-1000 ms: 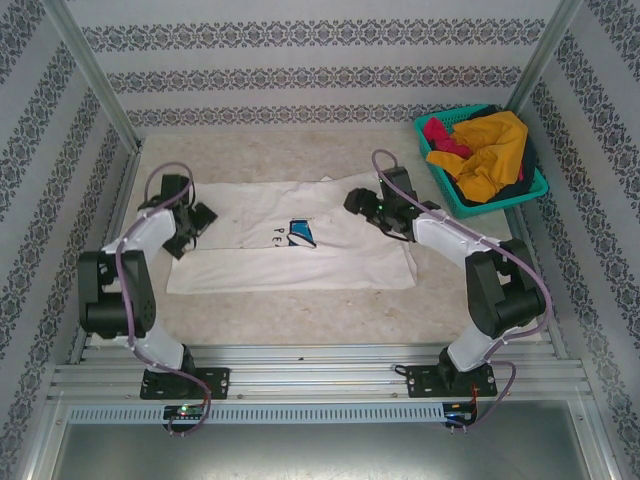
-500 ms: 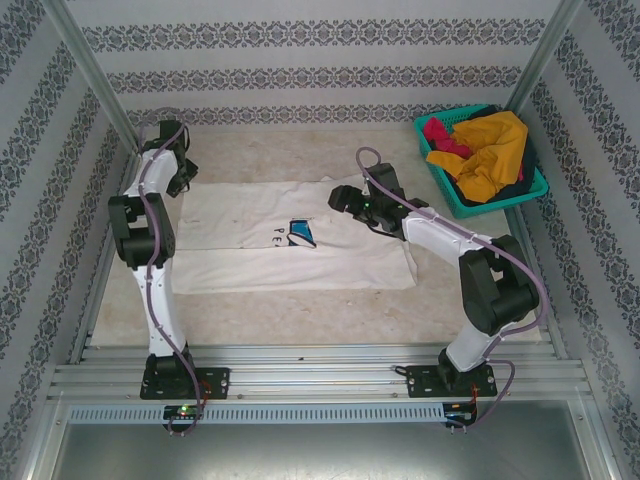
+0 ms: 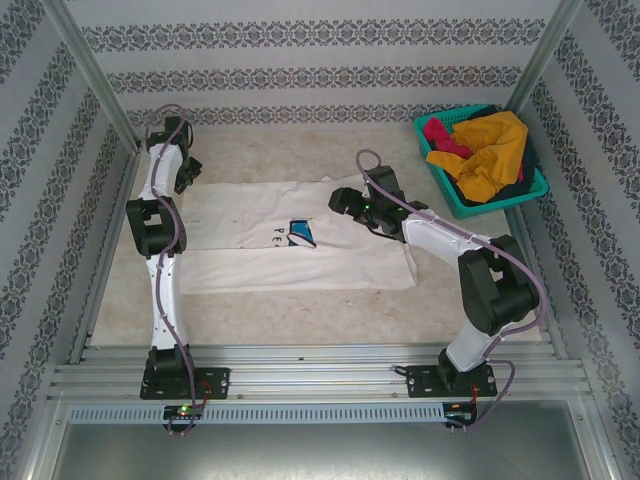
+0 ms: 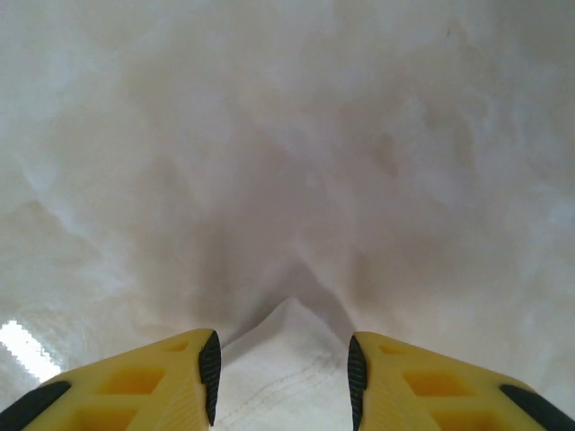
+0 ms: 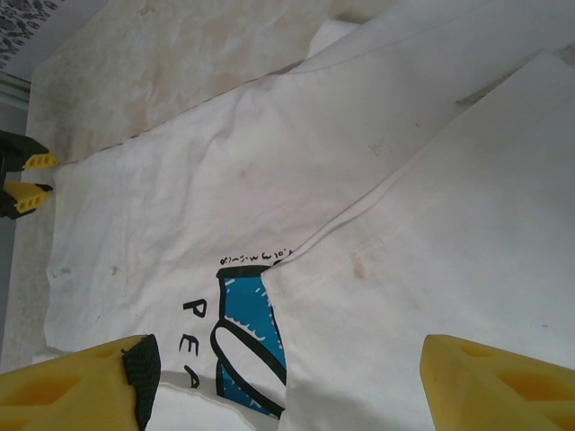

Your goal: Fold and stack the t-shirts

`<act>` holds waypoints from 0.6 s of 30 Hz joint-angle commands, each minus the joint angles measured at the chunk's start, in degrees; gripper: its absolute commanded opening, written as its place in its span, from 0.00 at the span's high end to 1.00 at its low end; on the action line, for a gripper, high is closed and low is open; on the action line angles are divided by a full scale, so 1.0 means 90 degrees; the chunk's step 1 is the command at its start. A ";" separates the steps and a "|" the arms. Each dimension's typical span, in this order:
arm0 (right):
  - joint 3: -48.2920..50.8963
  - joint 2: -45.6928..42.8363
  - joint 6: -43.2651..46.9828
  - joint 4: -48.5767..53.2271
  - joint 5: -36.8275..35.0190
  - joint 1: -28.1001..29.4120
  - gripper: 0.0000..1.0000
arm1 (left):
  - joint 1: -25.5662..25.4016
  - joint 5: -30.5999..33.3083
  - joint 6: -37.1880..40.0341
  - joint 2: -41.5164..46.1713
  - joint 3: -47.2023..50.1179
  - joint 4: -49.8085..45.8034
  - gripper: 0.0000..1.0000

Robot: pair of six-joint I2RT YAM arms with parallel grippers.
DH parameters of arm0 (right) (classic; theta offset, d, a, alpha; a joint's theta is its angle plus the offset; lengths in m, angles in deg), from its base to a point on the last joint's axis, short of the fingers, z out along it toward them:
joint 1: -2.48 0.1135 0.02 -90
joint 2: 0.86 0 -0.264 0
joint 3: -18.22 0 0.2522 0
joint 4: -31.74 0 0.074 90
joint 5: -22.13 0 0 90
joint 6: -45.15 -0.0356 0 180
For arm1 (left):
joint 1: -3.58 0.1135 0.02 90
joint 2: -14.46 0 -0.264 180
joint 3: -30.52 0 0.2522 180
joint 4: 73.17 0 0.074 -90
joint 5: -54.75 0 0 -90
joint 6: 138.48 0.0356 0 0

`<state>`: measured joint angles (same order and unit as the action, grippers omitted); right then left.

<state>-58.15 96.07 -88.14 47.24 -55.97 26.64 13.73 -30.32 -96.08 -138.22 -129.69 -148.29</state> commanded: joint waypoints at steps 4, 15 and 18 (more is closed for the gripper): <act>0.0147 0.0070 -0.0073 -0.0174 0.0006 0.0047 0.23 | 0.0010 0.0066 -0.0046 -0.0166 -0.0125 -0.0398 0.59; 0.0324 0.0002 -0.0151 -0.0301 0.0003 0.0059 0.23 | 0.0043 -0.0054 -0.0048 -0.0375 -0.0168 -0.0370 0.78; 0.0327 -0.0008 -0.0157 -0.0301 -0.0097 0.0057 0.23 | 0.0044 -0.0097 -0.0039 -0.0351 -0.0173 -0.0379 0.90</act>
<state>-55.99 96.07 -88.67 45.75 -55.99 26.64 13.73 -30.74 -96.52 -138.94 -129.82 -149.52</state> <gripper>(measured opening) 0.767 0.137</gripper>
